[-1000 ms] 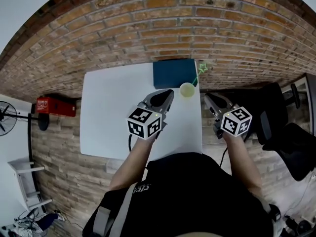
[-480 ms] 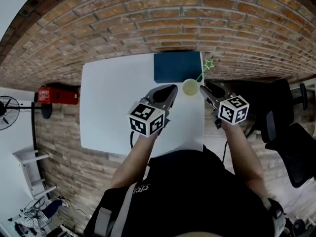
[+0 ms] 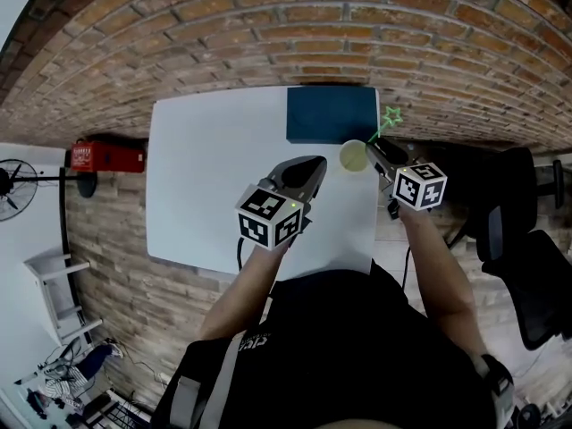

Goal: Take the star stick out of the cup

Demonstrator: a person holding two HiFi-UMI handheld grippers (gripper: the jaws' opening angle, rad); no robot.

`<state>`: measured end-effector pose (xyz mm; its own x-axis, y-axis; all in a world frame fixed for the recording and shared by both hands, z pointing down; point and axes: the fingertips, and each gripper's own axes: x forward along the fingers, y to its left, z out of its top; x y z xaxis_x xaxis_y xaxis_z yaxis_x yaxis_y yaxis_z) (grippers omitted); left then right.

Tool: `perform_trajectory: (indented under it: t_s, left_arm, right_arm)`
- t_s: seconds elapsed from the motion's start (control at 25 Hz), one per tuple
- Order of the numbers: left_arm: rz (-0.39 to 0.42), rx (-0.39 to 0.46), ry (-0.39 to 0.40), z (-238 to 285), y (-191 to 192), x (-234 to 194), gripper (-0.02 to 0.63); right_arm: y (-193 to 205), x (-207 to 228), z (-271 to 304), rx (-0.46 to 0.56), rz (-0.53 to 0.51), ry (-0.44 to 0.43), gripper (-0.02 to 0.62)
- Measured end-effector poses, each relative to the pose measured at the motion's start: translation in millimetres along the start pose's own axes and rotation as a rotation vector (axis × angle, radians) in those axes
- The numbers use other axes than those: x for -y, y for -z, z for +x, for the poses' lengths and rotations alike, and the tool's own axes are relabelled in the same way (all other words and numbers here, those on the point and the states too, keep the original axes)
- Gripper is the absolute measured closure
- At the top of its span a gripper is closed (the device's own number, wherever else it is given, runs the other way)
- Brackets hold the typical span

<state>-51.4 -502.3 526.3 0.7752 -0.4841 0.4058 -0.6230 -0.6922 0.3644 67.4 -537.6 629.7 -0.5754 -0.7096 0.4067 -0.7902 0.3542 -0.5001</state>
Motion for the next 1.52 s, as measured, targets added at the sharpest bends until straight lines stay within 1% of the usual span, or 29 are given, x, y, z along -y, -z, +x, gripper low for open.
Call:
perform_trajectory:
  t_s: [0.08, 0.24, 0.36, 0.44, 0.64, 0.8, 0.96, 1.2, 1.28, 1.4, 1.52]
  left_arm:
    - [-0.003, -0.001, -0.005, -2.2, 1.0, -2.7, 0.598]
    - [-0.008, 0.001, -0.017, -10.0, 2.4, -7.3, 0.598]
    - [-0.008, 0.005, -0.022, -17.7, 1.8, -8.5, 0.598]
    - [-0.005, 0.009, -0.027, -24.7, 1.4, -9.7, 0.598]
    - [-0.016, 0.020, -0.055, -47.3, 5.1, -19.3, 0.598]
    - [-0.014, 0.031, -0.048, -60.3, 8.5, -19.1, 0.598]
    - [-0.002, 0.042, -0.031, -72.1, 9.1, -15.1, 0.598]
    - [0.031, 0.069, 0.017, -89.7, 4.7, -3.1, 0.598]
    - [0.048, 0.077, 0.039, -96.5, 2.9, 2.7, 0.598]
    - [0.069, 0.093, 0.070, -108.1, 0.4, 7.3, 0.598]
    - [0.085, 0.118, 0.101, -116.6, -4.4, 10.3, 0.598]
  right_arm:
    - [1.4, 1.0, 5.9, -0.005, -0.003, -0.004, 0.464]
    - [3.3, 2.0, 16.4, -0.014, -0.005, 0.005, 0.526]
    - [3.8, 1.4, 20.9, -0.013, 0.001, 0.015, 0.541]
    - [3.5, 2.0, 21.9, -0.007, -0.001, 0.031, 0.576]
    - [-4.9, -7.0, 16.9, 0.033, -0.023, 0.060, 0.585]
    - [-19.3, -19.8, 4.2, 0.074, -0.056, 0.077, 0.584]
    - [-36.2, -41.6, -18.7, 0.123, -0.109, 0.101, 0.584]
    - [-56.8, -85.6, -61.0, 0.205, -0.235, 0.147, 0.583]
    - [-61.2, -101.0, -75.7, 0.240, -0.253, 0.160, 0.583]
    - [-62.1, -127.9, -93.2, 0.285, -0.255, 0.152, 0.583]
    - [-56.4, -154.8, -110.9, 0.300, -0.271, 0.147, 0.583]
